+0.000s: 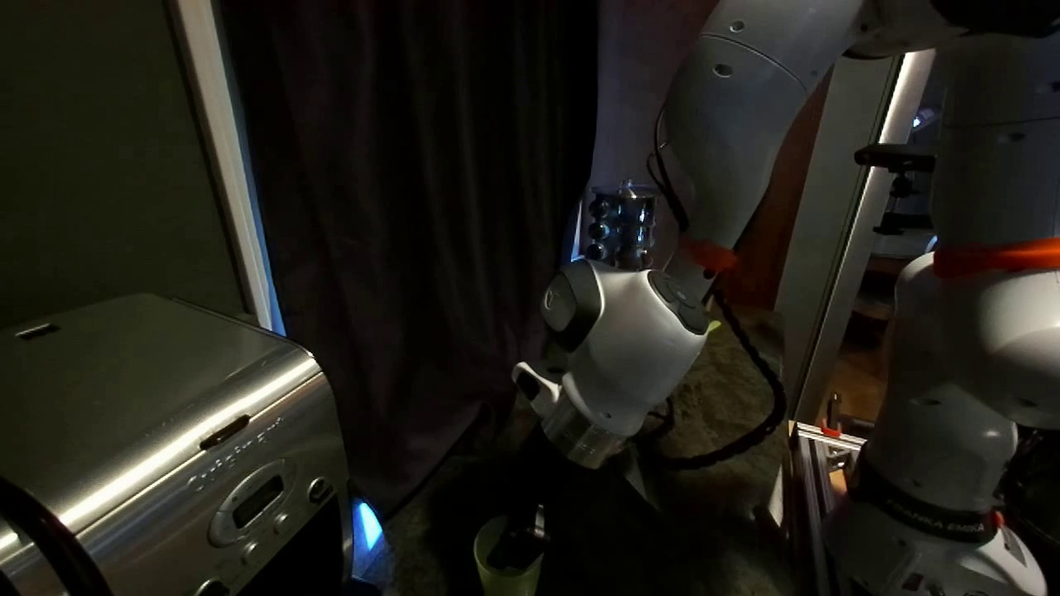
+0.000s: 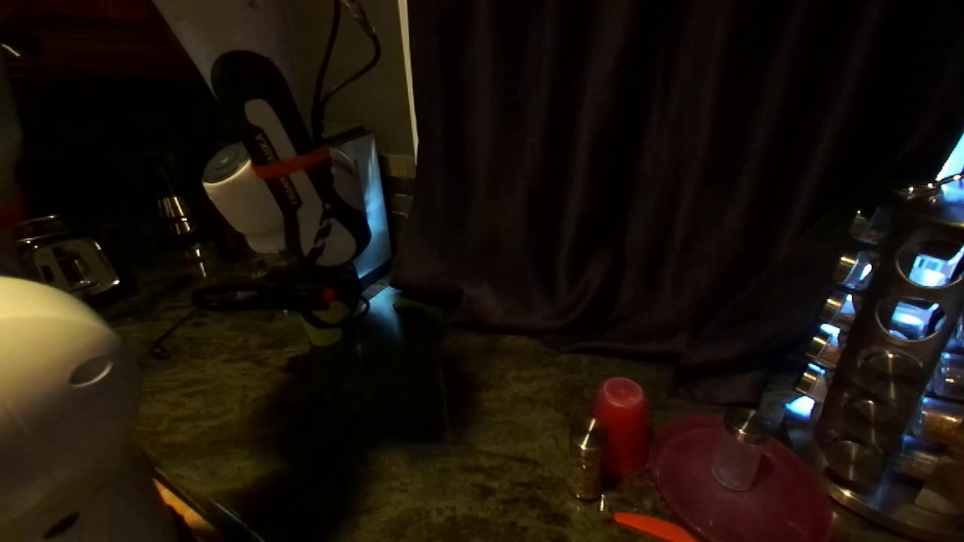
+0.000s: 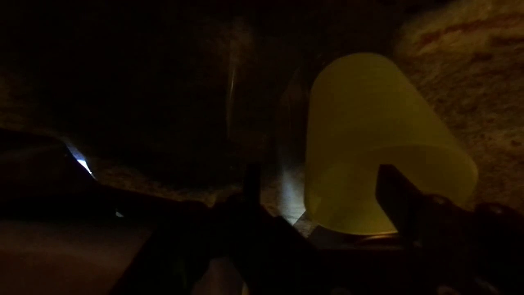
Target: Flip over the green cup
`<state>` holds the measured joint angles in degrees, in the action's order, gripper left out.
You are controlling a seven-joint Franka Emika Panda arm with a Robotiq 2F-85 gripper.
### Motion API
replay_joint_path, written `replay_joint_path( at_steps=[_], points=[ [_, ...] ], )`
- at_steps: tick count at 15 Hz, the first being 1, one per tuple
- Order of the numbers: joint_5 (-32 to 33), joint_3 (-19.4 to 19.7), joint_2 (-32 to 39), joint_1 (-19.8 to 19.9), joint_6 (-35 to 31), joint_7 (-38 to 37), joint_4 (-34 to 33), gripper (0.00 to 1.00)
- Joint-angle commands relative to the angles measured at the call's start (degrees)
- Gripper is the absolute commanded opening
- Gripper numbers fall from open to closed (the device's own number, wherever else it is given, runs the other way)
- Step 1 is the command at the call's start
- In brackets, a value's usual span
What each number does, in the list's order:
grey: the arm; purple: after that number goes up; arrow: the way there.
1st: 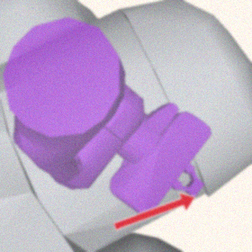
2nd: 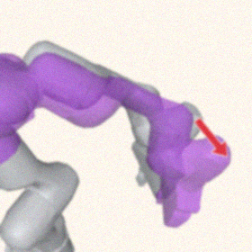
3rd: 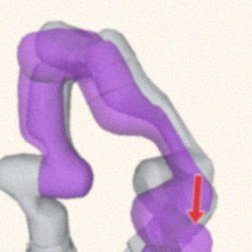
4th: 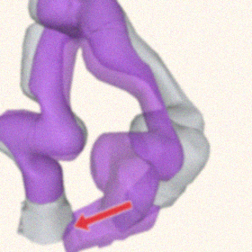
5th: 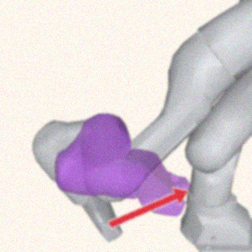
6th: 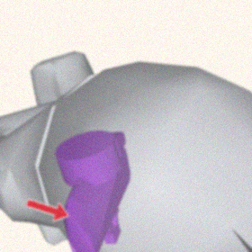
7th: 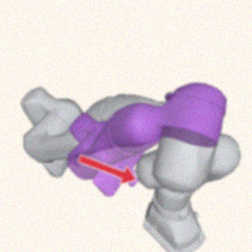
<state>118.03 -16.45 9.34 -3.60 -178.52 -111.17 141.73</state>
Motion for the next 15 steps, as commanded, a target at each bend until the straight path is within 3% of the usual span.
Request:
replay_joint_path(
  at_steps=[1,4,11,12,15],
  points=[
    [-6.62,1.81,-3.97,-1.27,0.65,5.77,3.51,1.0],
    [-17.39,2.86,-7.29,-1.15,0.7,14.6,7.0,1.0],
    [-43.33,1.15,-18.03,-1.2,1.06,29.8,13.03,1.0],
    [-48.12,2.88,-19.18,-3.76,2.35,31.95,13.87,1.0],
    [-61.85,2.43,-21.36,-6.41,10.16,37.22,16.96,1.0]
  ],
)
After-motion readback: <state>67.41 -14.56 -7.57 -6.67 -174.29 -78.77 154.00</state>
